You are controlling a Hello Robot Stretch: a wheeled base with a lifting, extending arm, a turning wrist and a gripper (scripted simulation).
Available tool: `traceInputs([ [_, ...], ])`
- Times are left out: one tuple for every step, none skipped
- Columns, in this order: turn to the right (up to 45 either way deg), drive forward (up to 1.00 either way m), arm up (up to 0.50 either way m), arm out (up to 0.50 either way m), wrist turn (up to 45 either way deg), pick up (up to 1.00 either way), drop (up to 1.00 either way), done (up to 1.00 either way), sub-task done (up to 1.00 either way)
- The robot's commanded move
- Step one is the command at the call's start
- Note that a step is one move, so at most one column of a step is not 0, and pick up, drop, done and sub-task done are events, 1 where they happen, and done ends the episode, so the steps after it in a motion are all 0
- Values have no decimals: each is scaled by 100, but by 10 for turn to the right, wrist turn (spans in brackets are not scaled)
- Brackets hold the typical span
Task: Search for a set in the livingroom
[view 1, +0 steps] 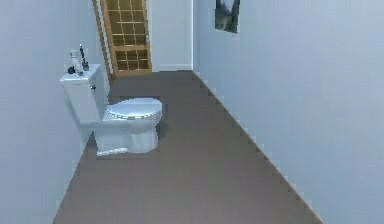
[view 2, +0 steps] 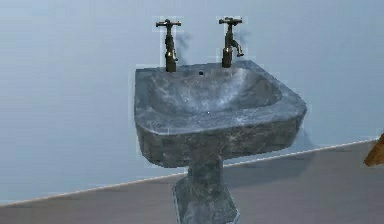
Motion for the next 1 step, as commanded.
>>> traceInputs([
  [0, 25, 0, 0, 0, 0, 0, 0, 0],
])
